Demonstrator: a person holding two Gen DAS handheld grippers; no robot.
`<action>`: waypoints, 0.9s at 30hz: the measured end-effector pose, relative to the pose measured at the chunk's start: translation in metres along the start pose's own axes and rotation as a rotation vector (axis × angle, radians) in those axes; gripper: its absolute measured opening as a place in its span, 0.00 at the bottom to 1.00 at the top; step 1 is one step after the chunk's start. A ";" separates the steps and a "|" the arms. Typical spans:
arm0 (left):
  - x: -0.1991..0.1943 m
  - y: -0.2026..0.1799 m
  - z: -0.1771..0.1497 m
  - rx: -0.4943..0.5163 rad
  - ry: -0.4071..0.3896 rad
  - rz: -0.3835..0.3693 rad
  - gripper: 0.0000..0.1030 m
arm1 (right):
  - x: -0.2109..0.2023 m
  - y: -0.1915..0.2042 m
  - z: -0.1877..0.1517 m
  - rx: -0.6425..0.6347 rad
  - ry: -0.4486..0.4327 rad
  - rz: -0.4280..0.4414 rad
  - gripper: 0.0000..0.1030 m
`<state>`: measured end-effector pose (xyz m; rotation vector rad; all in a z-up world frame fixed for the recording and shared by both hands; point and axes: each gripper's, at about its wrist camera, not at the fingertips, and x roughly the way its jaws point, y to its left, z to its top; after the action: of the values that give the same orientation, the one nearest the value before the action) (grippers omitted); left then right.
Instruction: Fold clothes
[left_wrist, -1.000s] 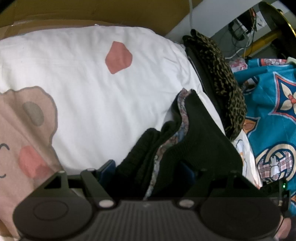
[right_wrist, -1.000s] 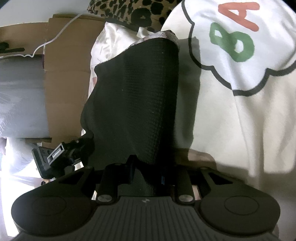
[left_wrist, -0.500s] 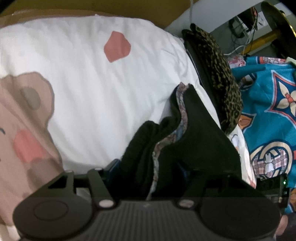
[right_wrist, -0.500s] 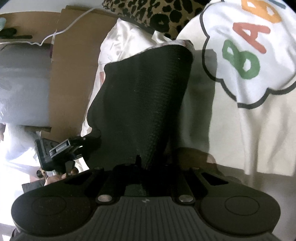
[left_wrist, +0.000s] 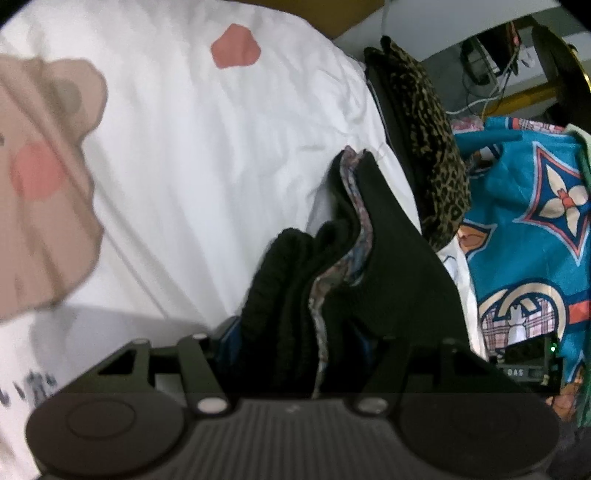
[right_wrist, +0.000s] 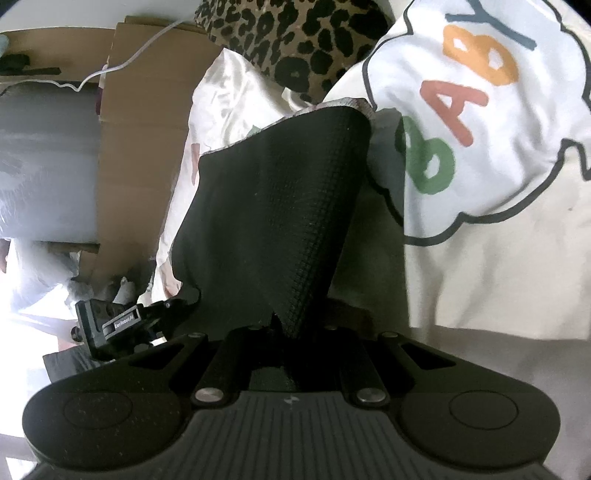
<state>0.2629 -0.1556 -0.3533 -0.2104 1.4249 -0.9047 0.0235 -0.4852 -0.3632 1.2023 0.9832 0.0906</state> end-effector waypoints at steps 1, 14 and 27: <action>0.000 -0.001 -0.004 -0.006 0.000 -0.001 0.61 | -0.002 0.000 0.002 -0.004 0.003 -0.003 0.06; 0.006 -0.018 -0.047 -0.073 -0.008 -0.001 0.56 | -0.023 -0.017 0.009 -0.013 0.016 -0.024 0.06; -0.032 -0.037 -0.037 0.054 -0.096 0.054 0.41 | -0.028 -0.010 0.007 -0.029 -0.032 -0.042 0.35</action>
<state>0.2183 -0.1451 -0.3131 -0.1721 1.3103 -0.8768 0.0076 -0.5092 -0.3547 1.1527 0.9752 0.0520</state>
